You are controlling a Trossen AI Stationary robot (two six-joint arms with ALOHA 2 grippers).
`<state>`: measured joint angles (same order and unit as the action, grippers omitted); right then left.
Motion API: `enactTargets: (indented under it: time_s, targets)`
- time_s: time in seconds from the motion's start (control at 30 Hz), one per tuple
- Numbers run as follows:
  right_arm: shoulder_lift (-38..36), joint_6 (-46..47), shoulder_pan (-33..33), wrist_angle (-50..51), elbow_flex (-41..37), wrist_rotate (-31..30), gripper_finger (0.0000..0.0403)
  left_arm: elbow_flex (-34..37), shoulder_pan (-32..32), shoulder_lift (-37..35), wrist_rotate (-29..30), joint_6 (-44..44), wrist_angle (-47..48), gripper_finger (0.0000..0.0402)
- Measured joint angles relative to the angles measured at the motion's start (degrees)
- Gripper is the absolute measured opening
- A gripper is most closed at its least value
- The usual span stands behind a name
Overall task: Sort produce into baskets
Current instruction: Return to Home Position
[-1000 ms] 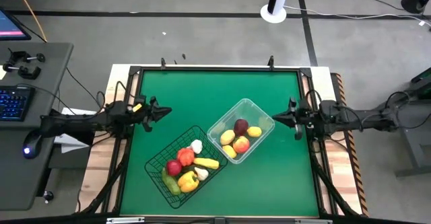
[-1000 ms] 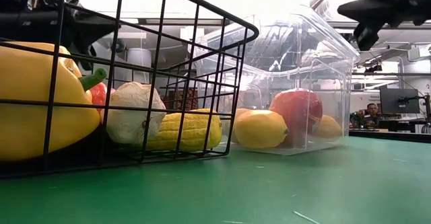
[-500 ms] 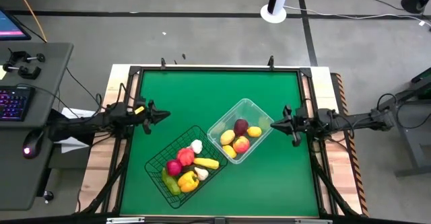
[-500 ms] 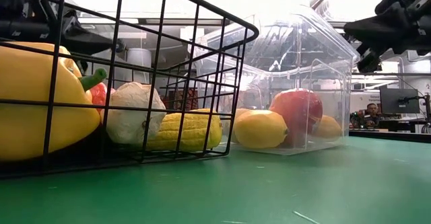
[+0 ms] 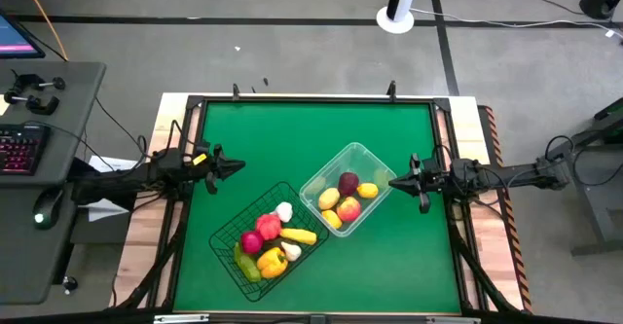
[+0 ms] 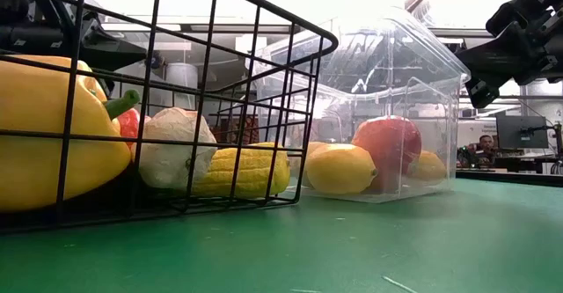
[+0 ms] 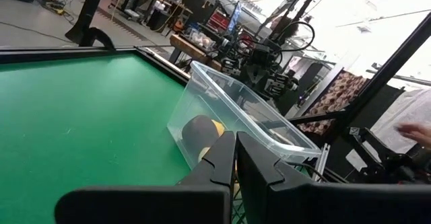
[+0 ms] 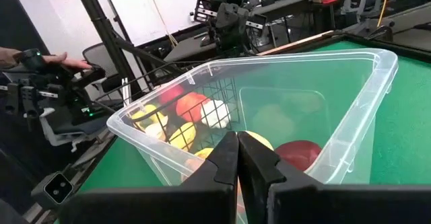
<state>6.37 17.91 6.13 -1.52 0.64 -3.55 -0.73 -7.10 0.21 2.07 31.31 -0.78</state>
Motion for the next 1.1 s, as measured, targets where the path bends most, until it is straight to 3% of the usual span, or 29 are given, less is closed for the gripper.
enactTargets:
  time_s: [0.17, 0.3, 0.5, 1.1]
  targets:
    - [-0.22, 0.0, -0.01, 0.18, 0.01, 0.05, 0.0, 0.0, 0.87, 0.0, 0.04, 0.0, 0.0, 0.0001]
    - [-6.17, 0.02, 0.03, 0.72, 0.0, 0.59, 0.0, 0.0, 0.94, -0.02, 0.04, 0.0, -0.02, 0.0001]
    - [-6.34, 0.0, 0.31, -3.61, -0.06, 0.44, 0.0, 0.0, 0.94, 0.0, 0.13, 0.0, -0.15, 0.0001]
    - [-5.55, 0.0, 0.24, 0.29, -0.06, 0.24, 0.0, 0.0, 2.32, -0.02, 0.1, 0.0, -0.22, 0.0001]
